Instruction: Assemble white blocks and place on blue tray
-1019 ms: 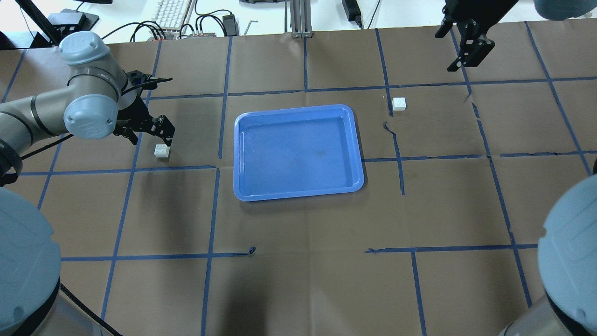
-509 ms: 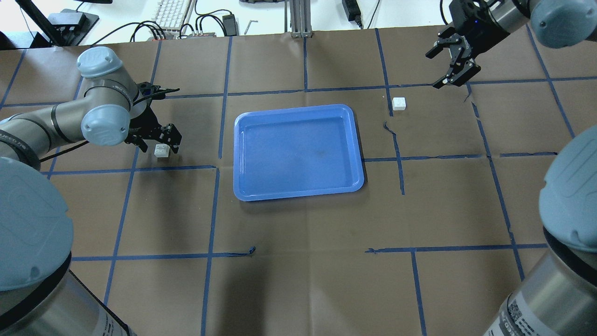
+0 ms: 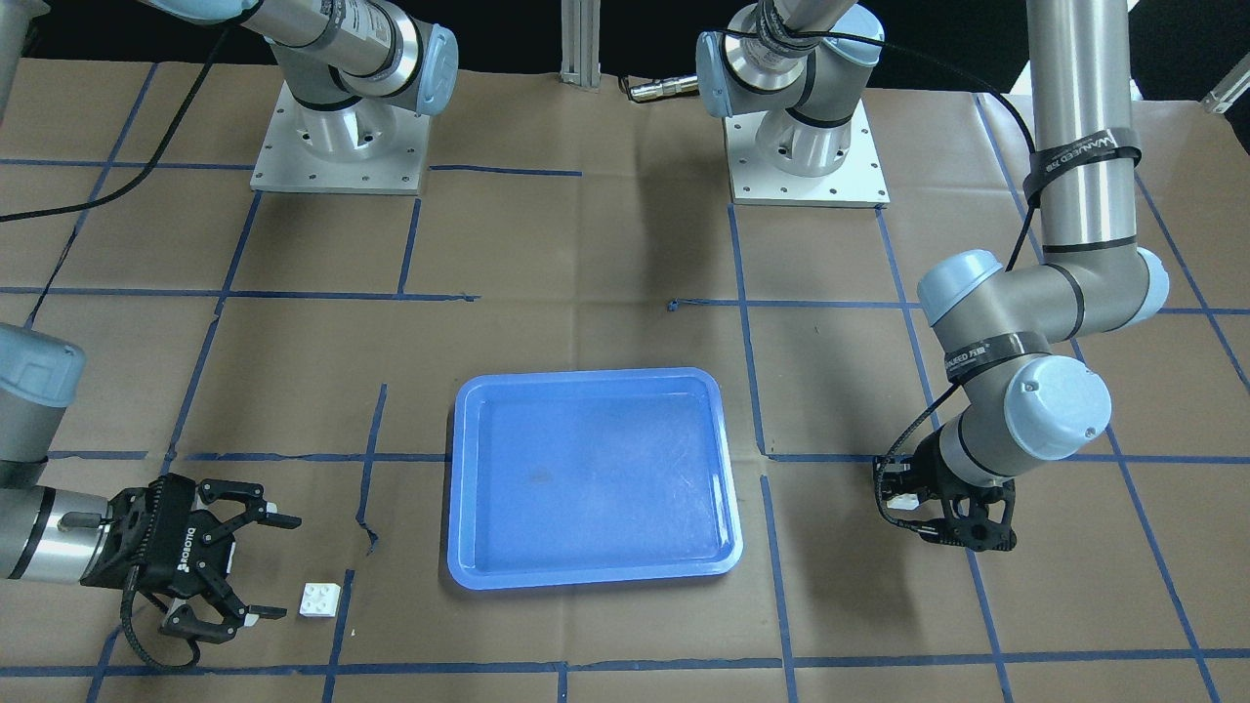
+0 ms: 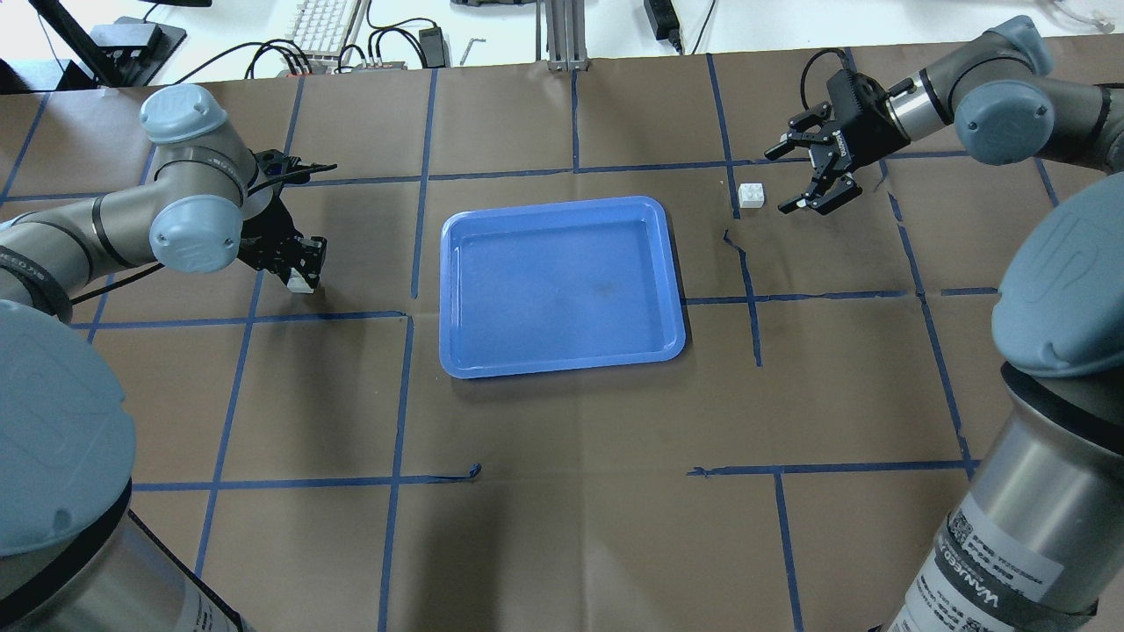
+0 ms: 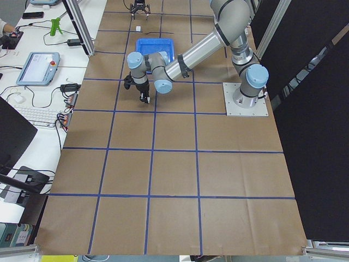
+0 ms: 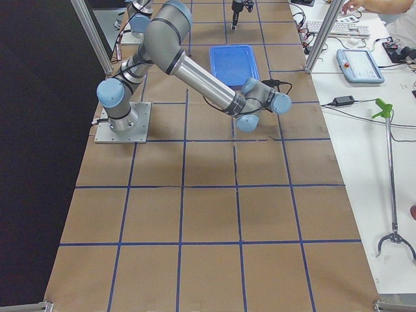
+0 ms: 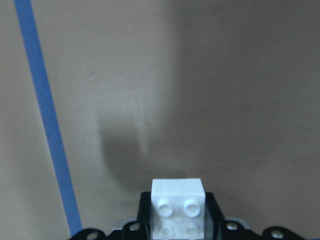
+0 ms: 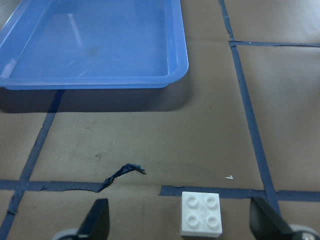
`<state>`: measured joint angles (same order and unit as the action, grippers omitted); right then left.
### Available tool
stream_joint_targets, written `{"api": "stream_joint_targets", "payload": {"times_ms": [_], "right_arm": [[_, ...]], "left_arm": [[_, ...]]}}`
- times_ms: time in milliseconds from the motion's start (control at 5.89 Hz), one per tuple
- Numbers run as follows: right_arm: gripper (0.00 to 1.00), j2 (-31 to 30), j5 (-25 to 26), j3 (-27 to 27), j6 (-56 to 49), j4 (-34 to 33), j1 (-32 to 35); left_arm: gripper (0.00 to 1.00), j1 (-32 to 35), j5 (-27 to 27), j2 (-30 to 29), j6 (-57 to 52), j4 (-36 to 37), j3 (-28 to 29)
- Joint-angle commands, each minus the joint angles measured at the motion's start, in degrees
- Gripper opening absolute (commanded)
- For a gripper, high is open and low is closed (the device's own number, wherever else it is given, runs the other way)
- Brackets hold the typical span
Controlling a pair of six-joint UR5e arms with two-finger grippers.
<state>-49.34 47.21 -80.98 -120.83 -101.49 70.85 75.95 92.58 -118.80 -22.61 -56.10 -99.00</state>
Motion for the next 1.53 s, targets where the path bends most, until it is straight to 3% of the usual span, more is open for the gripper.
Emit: {"api": "stream_joint_targets", "payload": {"times_ms": [0, 170, 509, 1019, 1358], "right_arm": [[0.99, 1.78, -0.54, 0.12, -0.38, -1.85, -0.01], [0.99, 3.10, -0.54, 0.03, -0.46, -2.13, -0.01], [0.99, 3.72, -0.45, 0.12, -0.46, -2.13, -0.01], [0.63, 3.81, -0.37, 0.29, -0.46, -2.13, -0.01], [0.46, 3.73, -0.37, 0.38, -0.55, -2.30, 0.08]], "left_arm": [[0.10, 2.86, -0.12, 1.99, -10.63, -0.15, 0.03], [0.11, 6.81, -0.38, 2.78, -18.01, -0.06, -0.14], [0.12, 17.95, -0.12, 2.53, -21.86, 0.03, 0.56], [0.12, 27.04, -0.12, 2.44, -25.27, 0.20, 1.00], [0.14, 28.99, -0.82, 1.56, -39.99, 6.08, 0.83]]}}
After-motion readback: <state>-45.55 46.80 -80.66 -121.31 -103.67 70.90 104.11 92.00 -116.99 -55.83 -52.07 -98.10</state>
